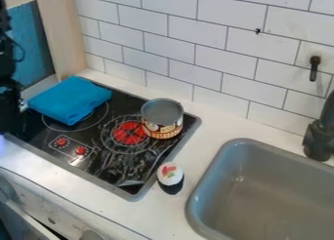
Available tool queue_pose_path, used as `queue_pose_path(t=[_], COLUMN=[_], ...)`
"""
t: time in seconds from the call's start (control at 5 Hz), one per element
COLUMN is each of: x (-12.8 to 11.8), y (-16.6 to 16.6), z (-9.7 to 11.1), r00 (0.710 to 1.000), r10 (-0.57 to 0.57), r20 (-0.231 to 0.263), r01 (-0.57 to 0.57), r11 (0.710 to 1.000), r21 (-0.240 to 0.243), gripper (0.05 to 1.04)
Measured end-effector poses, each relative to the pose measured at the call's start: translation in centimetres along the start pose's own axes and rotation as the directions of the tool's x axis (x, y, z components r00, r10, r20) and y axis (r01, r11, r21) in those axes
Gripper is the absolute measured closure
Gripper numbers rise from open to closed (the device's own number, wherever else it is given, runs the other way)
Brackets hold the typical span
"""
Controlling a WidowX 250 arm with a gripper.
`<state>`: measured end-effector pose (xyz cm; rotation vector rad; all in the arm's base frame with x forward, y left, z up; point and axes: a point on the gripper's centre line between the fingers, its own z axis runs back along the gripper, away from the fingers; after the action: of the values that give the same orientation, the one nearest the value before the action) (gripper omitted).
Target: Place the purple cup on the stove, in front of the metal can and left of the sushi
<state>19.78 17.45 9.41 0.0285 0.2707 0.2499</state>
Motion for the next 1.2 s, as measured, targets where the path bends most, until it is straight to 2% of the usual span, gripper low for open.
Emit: queue_pose_path(t=[0.2,0.4,0.6,0.8,1.2], x=[0.3,0.8,1.5,1.7,1.8], y=[0.9,0.9,1.1,1.3,2.2], z=[-0.5,-0.9,-1.1,-1.4,-2.9], r00=[0.999,1.0,0.999,0.999,0.998], r10=[0.023,0.007,0.013,0.021,0.052], r20=[-0.032,-0.02,0.035,0.039,-0.02], r01=[-0.023,-0.007,-0.012,-0.02,-0.053], r11=[1.0,1.0,1.0,0.999,0.998], r21=[0.0,0.0,-0.026,-0.028,-0.032], gripper=[0.082,0.082,0.082,0.082,0.082])
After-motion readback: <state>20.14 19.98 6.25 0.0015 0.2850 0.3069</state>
